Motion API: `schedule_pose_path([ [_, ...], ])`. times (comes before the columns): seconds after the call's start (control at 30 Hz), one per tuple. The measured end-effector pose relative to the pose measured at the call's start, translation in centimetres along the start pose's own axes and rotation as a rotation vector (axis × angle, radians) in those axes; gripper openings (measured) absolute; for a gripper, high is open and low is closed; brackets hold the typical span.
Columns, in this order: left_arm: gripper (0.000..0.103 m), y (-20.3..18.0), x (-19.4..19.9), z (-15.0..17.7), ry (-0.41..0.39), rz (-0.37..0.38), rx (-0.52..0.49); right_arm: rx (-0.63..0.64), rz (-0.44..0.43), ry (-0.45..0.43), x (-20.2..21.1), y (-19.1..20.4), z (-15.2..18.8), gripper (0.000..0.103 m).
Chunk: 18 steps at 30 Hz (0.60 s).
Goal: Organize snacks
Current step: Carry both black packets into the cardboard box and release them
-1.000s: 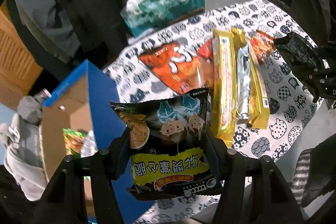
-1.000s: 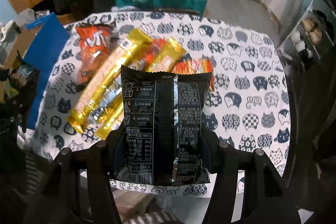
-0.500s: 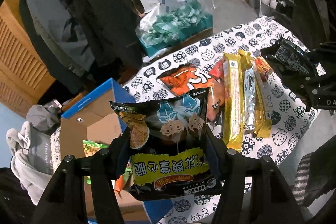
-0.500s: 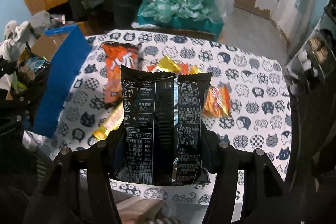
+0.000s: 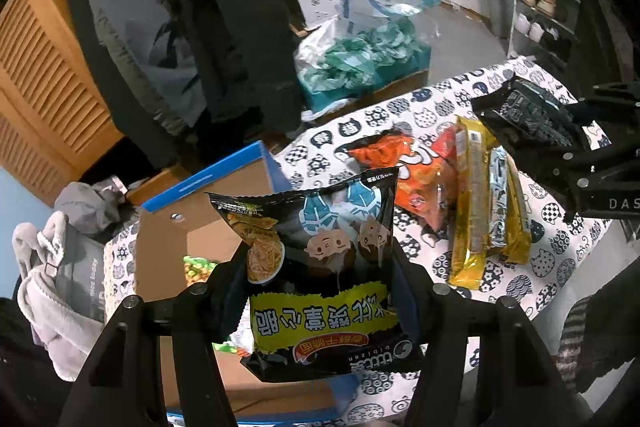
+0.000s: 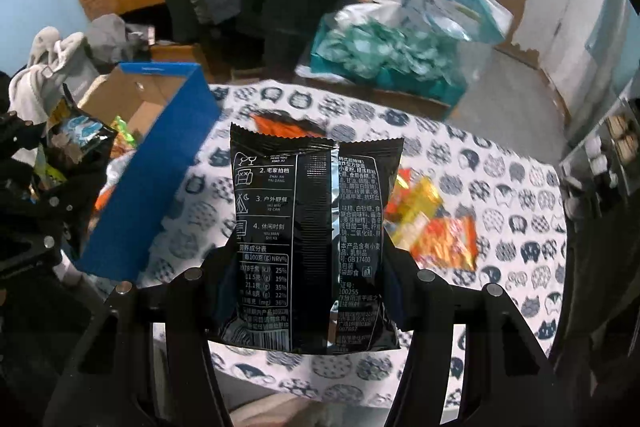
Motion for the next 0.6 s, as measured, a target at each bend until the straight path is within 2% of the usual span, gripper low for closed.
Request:
schedule_pose_path([
  [0.6,0.063,9.3,-1.3,3.8,0.024,-0.034,0.163,0.148,-0.106,0.009,-2.6,12.4,-6.4,0.058],
])
Point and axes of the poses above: each gripper's, at about its wrist camera, not at the fingertips, and x roughly against the way its jaws point, y to its left, z to its underside, the point moved 6 cm from there along -x, roughly the way its jaws point
